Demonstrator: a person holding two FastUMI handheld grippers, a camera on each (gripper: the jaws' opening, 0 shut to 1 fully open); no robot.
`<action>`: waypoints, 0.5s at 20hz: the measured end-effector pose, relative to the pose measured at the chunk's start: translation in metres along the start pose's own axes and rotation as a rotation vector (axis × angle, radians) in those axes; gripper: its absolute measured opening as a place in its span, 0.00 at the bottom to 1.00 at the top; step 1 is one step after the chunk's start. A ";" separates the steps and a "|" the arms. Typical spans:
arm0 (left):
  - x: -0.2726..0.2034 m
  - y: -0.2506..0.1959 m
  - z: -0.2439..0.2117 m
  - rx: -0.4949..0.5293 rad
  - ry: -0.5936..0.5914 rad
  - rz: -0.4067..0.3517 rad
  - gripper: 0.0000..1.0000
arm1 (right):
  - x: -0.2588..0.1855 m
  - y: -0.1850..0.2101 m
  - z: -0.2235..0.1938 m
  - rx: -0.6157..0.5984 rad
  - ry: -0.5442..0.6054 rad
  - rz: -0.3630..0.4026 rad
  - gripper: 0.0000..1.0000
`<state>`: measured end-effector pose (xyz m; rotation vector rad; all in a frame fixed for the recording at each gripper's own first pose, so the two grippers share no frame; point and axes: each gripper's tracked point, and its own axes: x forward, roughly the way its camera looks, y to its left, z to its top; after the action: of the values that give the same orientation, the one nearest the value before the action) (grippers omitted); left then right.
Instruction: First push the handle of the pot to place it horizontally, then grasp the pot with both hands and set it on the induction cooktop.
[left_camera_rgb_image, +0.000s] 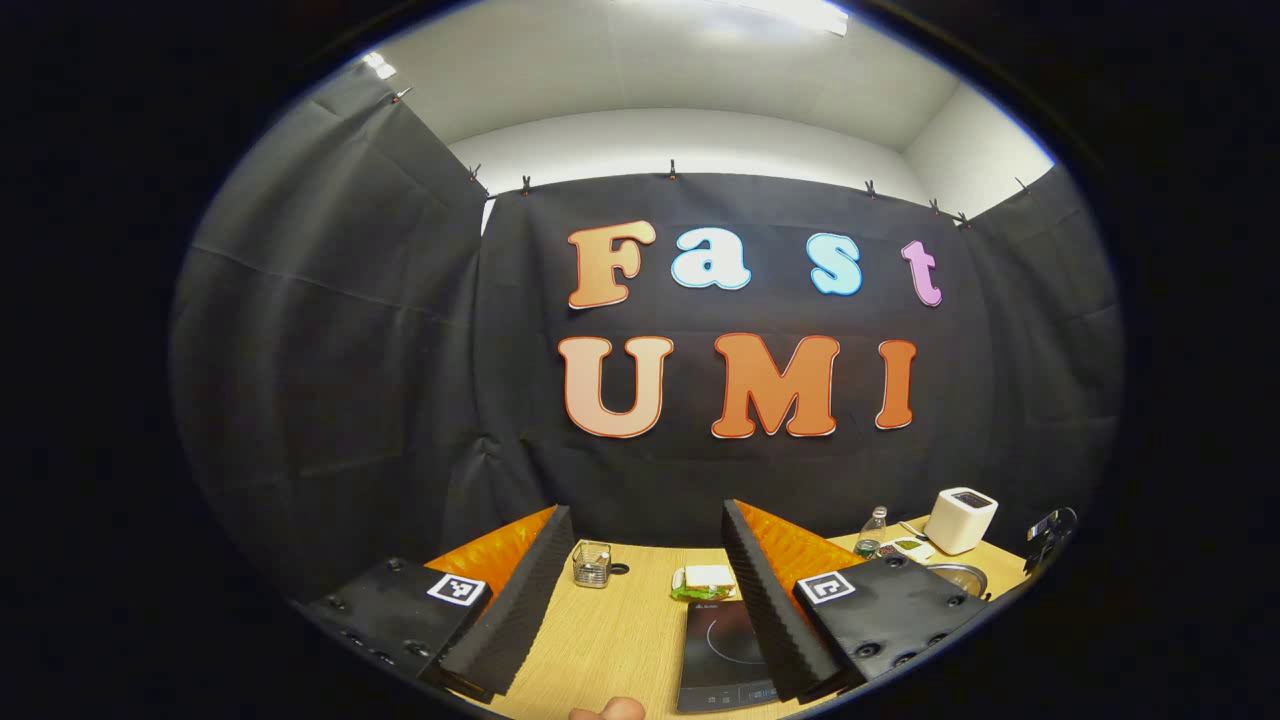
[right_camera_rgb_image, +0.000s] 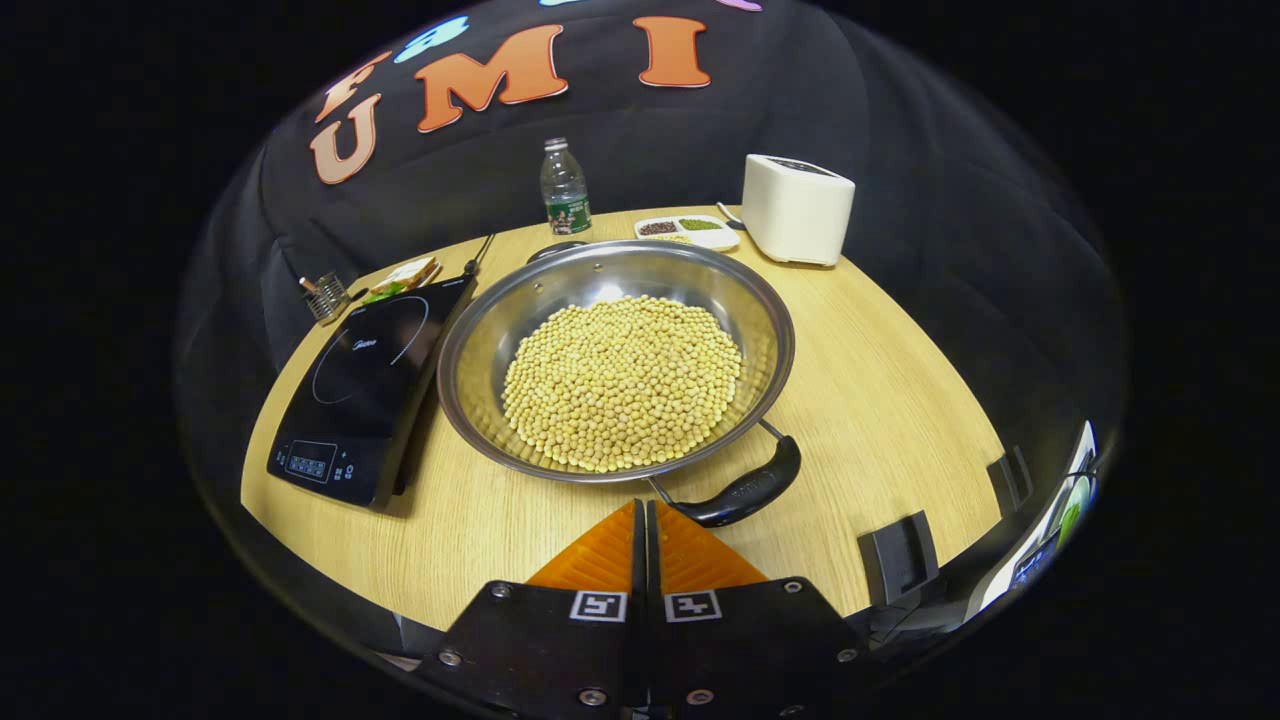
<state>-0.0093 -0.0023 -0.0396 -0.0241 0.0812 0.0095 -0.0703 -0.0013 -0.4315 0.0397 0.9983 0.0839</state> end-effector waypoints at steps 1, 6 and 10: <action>-0.001 0.000 0.001 0.002 -0.002 0.001 0.96 | 0.001 -0.003 0.002 0.005 0.000 -0.005 0.00; -0.004 -0.001 0.003 0.004 -0.009 0.001 0.99 | 0.007 -0.019 0.009 0.024 -0.006 -0.033 0.00; -0.005 -0.001 0.002 -0.002 -0.007 0.001 0.99 | 0.014 -0.036 0.017 0.051 -0.010 -0.043 0.00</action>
<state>-0.0142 -0.0030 -0.0373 -0.0256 0.0746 0.0104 -0.0463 -0.0353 -0.4365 0.0649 0.9903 0.0190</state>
